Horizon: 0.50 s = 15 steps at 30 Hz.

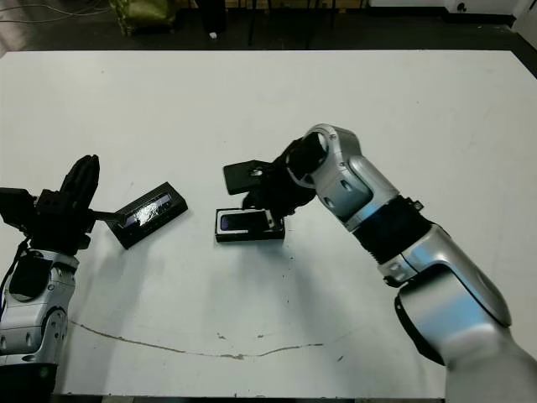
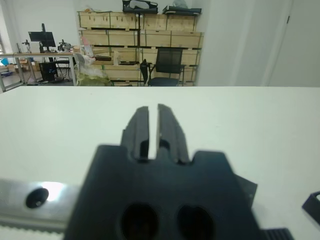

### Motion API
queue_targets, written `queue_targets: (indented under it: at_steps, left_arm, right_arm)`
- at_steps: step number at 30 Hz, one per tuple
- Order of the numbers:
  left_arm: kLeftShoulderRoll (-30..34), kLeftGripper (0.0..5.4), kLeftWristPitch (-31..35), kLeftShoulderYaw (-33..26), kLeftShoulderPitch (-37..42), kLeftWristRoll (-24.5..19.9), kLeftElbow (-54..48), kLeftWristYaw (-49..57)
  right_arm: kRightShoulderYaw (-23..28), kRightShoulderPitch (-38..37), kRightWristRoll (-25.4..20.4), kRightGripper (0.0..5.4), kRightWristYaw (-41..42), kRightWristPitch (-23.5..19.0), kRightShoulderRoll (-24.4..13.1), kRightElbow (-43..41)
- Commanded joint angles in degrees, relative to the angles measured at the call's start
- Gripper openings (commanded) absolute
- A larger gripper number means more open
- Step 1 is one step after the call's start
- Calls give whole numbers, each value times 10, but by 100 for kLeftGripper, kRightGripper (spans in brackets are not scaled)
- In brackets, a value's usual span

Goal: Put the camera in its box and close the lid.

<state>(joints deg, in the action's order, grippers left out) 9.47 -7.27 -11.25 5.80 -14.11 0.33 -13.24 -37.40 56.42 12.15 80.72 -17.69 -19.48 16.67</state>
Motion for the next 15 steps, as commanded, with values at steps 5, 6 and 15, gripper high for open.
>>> queue_targets:
  at_steps: [5, 6, 15]
  left_arm:
    - [-3, 0, 0, 1, -15, -2, 10, -4]
    - [-3, 0, 0, 1, -16, -1, 10, -4]
    - [-4, 0, -12, 3, -16, 0, 16, -8]
  right_arm:
    - [4, 0, 3, 390, -16, 8, 5, 15]
    - [4, 0, 4, 412, -17, 6, 5, 16]
    - [16, -2, 3, 477, -32, 6, 2, 15]
